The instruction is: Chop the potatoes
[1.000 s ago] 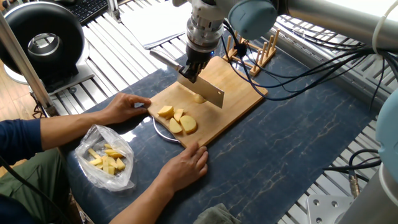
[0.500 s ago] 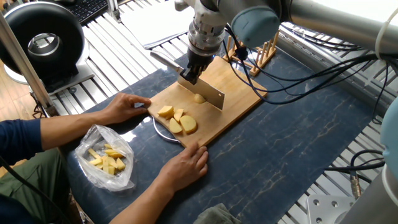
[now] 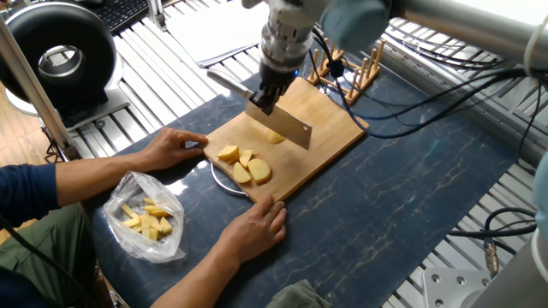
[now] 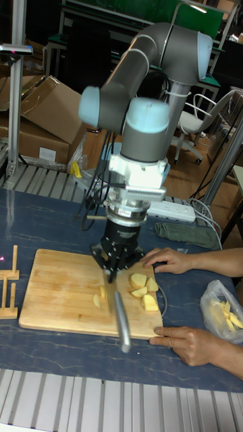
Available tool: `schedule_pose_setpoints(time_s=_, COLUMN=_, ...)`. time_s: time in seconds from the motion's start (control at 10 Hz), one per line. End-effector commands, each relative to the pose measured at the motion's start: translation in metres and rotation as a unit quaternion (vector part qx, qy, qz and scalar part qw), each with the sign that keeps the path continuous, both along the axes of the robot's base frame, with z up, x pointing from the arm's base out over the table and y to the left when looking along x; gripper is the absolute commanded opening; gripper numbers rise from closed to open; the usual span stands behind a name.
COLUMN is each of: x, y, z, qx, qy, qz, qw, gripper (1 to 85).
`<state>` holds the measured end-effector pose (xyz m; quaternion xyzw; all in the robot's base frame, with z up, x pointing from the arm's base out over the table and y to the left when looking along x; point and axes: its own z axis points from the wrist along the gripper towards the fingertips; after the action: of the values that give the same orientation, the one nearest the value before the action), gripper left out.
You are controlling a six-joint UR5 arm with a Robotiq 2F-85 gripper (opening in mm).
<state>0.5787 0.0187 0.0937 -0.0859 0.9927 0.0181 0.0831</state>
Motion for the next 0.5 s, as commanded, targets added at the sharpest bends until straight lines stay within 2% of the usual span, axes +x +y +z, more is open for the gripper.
schedule_pose_setpoints(time_s=0.0, x=0.002, y=0.01, z=0.015, qx=0.007, qy=0.01, qz=-0.014, qw=0.9998, gripper=1.0)
schedule_pose_setpoints(time_s=0.4, x=0.014, y=0.012, z=0.0, qx=0.003, qy=-0.005, qz=-0.009, qw=0.9999, gripper=1.0)
